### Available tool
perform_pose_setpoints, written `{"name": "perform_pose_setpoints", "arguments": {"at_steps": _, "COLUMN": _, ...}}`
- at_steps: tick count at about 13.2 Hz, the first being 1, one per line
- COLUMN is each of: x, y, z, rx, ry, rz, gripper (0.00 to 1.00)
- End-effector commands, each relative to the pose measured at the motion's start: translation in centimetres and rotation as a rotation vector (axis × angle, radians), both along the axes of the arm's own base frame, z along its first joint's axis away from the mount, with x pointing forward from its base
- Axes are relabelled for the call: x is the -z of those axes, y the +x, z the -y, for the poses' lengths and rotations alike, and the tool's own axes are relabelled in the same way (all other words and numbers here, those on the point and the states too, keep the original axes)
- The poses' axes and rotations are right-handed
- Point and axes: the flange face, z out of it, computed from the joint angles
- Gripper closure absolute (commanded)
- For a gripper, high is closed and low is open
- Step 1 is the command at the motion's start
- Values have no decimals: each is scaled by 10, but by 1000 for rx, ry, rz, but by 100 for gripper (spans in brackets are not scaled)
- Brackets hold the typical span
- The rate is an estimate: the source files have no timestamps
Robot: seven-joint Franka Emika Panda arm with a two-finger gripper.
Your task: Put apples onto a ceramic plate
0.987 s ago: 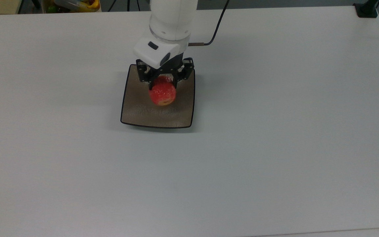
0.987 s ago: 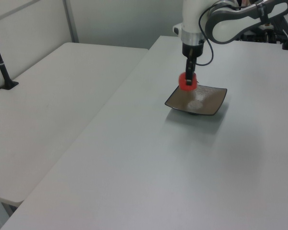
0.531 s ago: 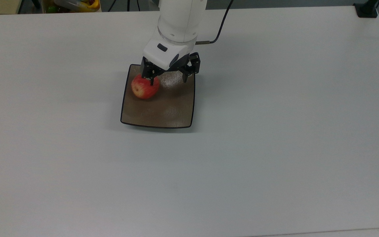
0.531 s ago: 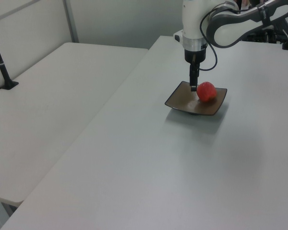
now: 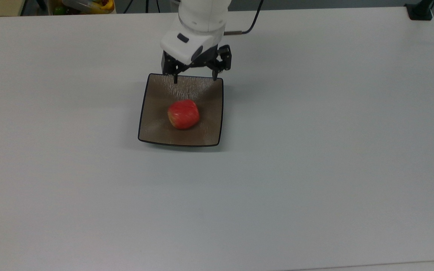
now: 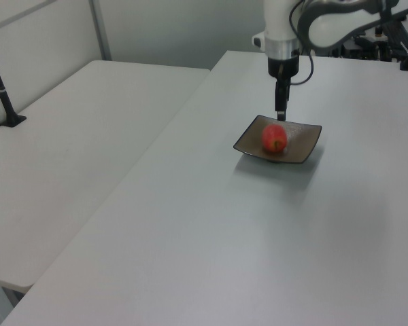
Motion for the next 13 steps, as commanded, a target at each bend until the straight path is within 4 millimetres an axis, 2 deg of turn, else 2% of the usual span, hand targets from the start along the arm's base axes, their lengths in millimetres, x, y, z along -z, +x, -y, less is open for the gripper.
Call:
{"name": "perform_pose_setpoints", "arguments": {"at_steps": 1, "x": -51, "y": -36, "z": 8, "rx": 85, "ry": 40, "rz": -47, "gripper": 0}}
{"name": "perform_pose_setpoints", "arguments": {"at_steps": 3, "x": -77, "y": -45, "z": 20, "rx": 261, "ry": 37, "rz": 4, "gripper": 0}}
{"name": "perform_pose_setpoints", "arguments": {"at_steps": 6, "x": -109, "y": -45, "z": 52, "rx": 402, "ry": 149, "rz": 91, "gripper": 0}}
{"name": "perform_pose_setpoints", "arguments": {"at_steps": 9, "x": -109, "y": -45, "z": 54, "rx": 410, "ry": 150, "rz": 94, "gripper": 0}}
{"name": "perform_pose_setpoints", "arguments": {"at_steps": 13, "x": -109, "y": -45, "z": 56, "rx": 336, "ry": 145, "rz": 84, "gripper": 0}}
